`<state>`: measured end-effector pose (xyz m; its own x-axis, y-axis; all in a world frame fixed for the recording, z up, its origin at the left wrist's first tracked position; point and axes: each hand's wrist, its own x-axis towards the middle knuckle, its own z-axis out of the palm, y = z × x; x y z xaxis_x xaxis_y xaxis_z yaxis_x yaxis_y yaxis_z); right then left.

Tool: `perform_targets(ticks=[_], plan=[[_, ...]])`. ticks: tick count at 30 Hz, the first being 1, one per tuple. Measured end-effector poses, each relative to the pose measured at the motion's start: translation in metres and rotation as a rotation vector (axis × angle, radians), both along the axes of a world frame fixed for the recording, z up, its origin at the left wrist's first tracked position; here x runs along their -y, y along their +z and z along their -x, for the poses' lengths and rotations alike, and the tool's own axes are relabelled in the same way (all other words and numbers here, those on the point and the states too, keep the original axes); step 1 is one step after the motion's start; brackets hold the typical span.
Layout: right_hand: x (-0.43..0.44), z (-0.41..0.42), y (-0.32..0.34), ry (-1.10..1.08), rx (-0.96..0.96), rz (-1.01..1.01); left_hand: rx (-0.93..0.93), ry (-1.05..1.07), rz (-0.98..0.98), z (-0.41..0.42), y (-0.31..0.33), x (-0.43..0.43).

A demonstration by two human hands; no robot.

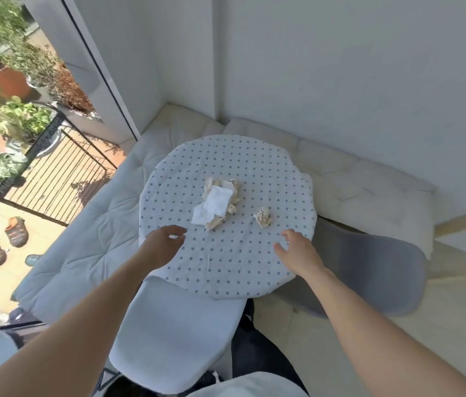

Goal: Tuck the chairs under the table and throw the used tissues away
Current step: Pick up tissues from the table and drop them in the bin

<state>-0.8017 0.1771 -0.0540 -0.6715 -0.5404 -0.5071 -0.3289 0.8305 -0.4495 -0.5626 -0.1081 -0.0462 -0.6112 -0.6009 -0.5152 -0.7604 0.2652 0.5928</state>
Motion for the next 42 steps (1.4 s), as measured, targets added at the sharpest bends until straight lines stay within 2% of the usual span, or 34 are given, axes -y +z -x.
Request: perform_targets(ticks=[11, 16, 23, 30, 42], plan=[[0.079, 0.098, -0.085, 0.083, 0.076, -0.047, 0.015, 0.149, -0.028, 0.116, -0.081, 0.033], [0.09, 0.107, -0.126, 0.172, 0.127, -0.016, 0.025, 0.123, 0.0, 0.154, -0.118, 0.036], [0.096, 0.102, -0.167, 0.237, 0.025, -0.011, 0.048, 0.035, 0.087, 0.192, -0.151, 0.029], [0.092, 0.1, -0.157, 0.177, -0.001, 0.008, -0.024, 0.171, 0.138, 0.185, -0.154, 0.021], [0.068, 0.048, -0.082, 0.108, -0.073, 0.14, -0.211, 0.306, 0.112, 0.095, -0.069, 0.009]])
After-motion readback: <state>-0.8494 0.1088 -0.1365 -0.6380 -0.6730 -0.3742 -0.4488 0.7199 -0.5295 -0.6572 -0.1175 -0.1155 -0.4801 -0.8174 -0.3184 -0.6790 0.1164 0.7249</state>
